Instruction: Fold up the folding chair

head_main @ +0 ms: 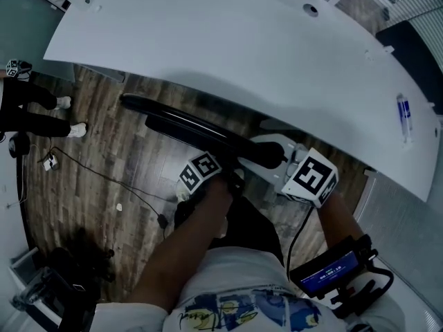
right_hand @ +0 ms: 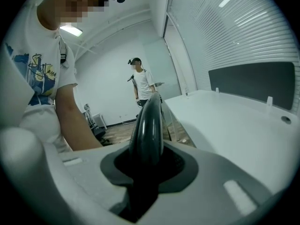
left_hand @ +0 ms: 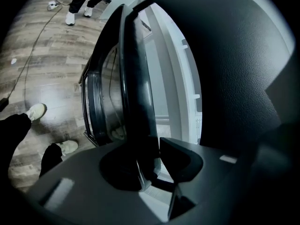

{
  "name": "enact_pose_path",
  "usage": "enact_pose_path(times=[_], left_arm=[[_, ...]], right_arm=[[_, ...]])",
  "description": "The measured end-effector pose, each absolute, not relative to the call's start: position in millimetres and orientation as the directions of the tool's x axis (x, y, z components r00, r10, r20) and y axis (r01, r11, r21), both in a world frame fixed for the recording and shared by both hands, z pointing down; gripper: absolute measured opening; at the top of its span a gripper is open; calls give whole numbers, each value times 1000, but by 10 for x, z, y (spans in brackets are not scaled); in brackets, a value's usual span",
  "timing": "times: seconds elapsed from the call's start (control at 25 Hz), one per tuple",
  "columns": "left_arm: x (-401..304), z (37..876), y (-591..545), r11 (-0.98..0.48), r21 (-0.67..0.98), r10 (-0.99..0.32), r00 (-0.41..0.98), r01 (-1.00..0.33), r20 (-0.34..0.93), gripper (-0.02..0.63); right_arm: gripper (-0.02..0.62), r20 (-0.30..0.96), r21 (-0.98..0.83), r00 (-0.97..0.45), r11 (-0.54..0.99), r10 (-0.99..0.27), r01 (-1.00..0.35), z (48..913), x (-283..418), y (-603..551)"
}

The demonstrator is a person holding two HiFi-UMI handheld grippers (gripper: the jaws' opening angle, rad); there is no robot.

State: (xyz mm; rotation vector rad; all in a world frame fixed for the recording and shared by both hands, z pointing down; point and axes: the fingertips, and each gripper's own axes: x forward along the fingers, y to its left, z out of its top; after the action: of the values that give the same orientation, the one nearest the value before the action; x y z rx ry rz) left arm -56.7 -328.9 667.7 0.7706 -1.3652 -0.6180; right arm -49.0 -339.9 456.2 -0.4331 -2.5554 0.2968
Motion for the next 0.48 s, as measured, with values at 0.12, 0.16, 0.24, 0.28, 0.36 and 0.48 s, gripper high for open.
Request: enact_pose_path(times=[0.12, 0.16, 0.24, 0.28, 0.36, 0.48], left_arm=[[-603, 6661, -3326, 614, 787, -778, 120, -63, 617, 135], [-611, 6652, -3344, 611, 789, -779, 122, -66, 614, 136], [-628, 6635, -3379, 603, 795, -785, 124, -68, 607, 138], [-639, 6628, -3393, 598, 799, -789, 123, -66, 602, 138], [-666, 6613, -3421, 587, 807, -798, 122, -61, 590, 141], [-695, 6586, -3452, 577, 814, -806, 121, -62, 580, 141]], right_arm=[[84, 451, -285, -818, 926, 357, 248, 4552, -536, -3467], [84, 448, -288, -819, 925, 358, 246, 4543, -550, -3491], [84, 446, -295, -820, 924, 359, 244, 4528, -569, -3541], [84, 444, -297, -820, 923, 361, 245, 4521, -579, -3564], [84, 437, -300, -823, 921, 363, 247, 4504, -607, -3610], [83, 427, -301, -830, 922, 359, 244, 4481, -643, -3670]])
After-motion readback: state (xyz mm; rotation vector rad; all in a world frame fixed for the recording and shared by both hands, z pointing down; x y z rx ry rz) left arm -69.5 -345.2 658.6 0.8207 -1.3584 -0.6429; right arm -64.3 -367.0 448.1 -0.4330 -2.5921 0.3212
